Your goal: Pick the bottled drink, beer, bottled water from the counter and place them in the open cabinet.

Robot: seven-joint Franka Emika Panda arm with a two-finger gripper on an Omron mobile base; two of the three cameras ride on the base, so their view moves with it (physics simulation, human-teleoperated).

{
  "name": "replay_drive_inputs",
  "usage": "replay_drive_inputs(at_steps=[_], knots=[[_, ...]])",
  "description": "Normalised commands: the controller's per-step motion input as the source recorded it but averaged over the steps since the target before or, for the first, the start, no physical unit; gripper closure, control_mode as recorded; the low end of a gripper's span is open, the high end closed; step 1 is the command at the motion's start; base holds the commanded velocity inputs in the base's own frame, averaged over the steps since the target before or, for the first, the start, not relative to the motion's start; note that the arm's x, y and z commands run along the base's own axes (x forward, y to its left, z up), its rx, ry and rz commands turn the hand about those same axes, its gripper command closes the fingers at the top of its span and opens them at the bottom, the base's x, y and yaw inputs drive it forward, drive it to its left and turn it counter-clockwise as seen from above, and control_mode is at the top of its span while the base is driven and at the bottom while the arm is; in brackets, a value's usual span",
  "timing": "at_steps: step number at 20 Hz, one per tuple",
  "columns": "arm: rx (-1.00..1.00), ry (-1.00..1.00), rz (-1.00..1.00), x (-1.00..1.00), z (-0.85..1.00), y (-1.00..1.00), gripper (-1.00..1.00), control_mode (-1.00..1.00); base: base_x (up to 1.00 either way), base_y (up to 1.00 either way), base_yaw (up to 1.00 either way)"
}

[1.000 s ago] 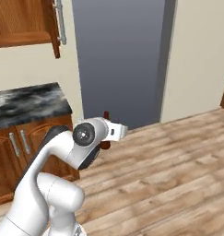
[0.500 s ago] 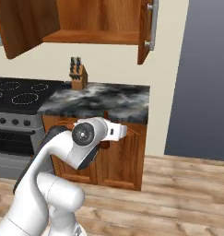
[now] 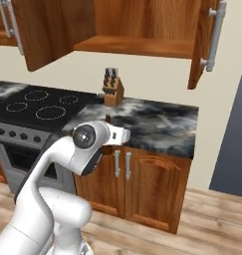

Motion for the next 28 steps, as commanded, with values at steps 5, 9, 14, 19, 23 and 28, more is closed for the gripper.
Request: replay_drive_inputs(at_steps=[5,9,14,19,23,28], knots=[[0.00,0.00,0.00,0.00,0.00,0.00,1.00,1.00,0.78,0.34,-0.07],[0.00,0.00,0.00,0.00,0.00,0.00,1.00,1.00,0.69,0.45,-0.16],[0.00,0.00,0.00,0.00,0.00,0.00,1.00,1.00,0.61,0.21,-0.27],[0.00,0.00,0.00,0.00,0.00,0.00,1.00,1.00,0.54,0.25,-0.37],[0.00,0.00,0.00,0.00,0.00,0.00,1.00,1.00,0.49,0.21,-0.32],[0.00,0.00,0.00,0.00,0.00,0.00,1.00,1.00,0.49,0.12,-0.11]])
